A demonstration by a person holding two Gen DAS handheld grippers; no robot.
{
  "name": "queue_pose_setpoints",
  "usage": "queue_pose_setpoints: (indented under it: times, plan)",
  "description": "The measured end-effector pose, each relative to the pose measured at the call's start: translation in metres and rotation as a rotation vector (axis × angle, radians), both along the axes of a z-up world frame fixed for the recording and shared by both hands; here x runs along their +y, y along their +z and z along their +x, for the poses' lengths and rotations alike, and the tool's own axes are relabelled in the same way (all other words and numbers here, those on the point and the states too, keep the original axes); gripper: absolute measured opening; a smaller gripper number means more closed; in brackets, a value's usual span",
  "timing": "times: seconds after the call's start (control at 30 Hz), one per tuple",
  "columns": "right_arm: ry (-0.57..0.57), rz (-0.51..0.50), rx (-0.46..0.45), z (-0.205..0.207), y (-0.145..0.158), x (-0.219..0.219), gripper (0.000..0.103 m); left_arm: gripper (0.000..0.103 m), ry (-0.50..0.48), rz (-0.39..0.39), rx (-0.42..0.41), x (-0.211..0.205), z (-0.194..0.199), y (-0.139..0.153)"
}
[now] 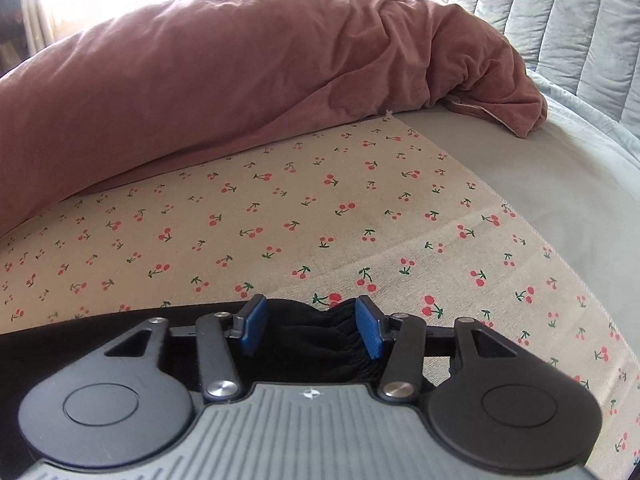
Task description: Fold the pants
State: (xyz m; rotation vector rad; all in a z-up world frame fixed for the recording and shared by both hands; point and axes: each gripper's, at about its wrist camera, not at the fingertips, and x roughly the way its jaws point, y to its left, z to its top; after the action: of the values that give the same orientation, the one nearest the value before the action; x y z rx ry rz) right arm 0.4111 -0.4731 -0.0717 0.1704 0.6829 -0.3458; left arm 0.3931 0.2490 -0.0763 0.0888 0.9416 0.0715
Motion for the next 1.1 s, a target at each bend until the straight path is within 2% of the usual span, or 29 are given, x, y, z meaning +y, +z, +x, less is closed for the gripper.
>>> queue_pose_setpoints:
  times: [0.07, 0.13, 0.2, 0.27, 0.33, 0.37, 0.4, 0.5, 0.57, 0.7, 0.83, 0.9, 1.0, 1.1]
  plan:
    - [-0.026, -0.022, 0.034, 0.004, -0.001, -0.002, 0.041, 0.072, -0.012, 0.029, 0.002, -0.005, 0.001, 0.000]
    - [-0.027, 0.032, 0.015, 0.001, 0.000, -0.010, 0.041, 0.072, -0.001, -0.011, 0.015, 0.000, 0.004, 0.002]
    - [-0.003, 0.052, 0.015, 0.000, -0.005, -0.014, 0.043, 0.084, 0.035, -0.036, 0.029, 0.007, 0.009, 0.001]
    - [0.044, -0.032, 0.035, 0.000, -0.010, -0.004, 0.040, 0.086, 0.061, -0.059, 0.015, 0.009, 0.011, -0.003]
    - [0.077, -0.083, 0.050, -0.001, -0.011, 0.007, 0.024, 0.081, 0.076, -0.069, -0.018, 0.004, 0.009, -0.006]
    - [0.073, -0.096, 0.058, 0.000, -0.009, 0.011, 0.019, 0.067, 0.064, -0.071, -0.038, 0.000, 0.006, -0.006]
    - [0.073, -0.115, 0.067, 0.001, -0.009, 0.015, 0.017, 0.051, 0.061, -0.066, -0.051, -0.003, 0.004, -0.006]
    - [0.055, -0.161, 0.087, 0.004, -0.003, 0.024, 0.013, 0.030, 0.061, -0.055, -0.064, -0.012, 0.001, 0.001]
    - [0.047, -0.165, 0.043, -0.001, 0.010, 0.027, 0.012, 0.020, 0.067, -0.055, -0.102, -0.017, -0.003, 0.010]
    - [0.052, -0.113, -0.073, -0.018, 0.058, 0.021, 0.012, 0.018, 0.107, -0.081, -0.166, -0.016, -0.012, 0.027]
    - [0.084, -0.111, -0.122, -0.042, 0.102, 0.018, 0.012, 0.017, 0.118, -0.097, -0.228, -0.008, -0.027, 0.045]
    - [0.081, -0.111, -0.132, -0.053, 0.118, 0.015, 0.012, 0.017, 0.143, -0.118, -0.255, -0.002, -0.035, 0.056]
    - [0.072, -0.072, -0.174, -0.073, 0.137, 0.009, 0.012, 0.017, 0.170, -0.193, -0.322, 0.012, -0.054, 0.078]
    - [0.103, -0.101, -0.221, -0.094, 0.147, 0.018, 0.012, 0.017, 0.151, -0.241, -0.393, 0.018, -0.080, 0.098]
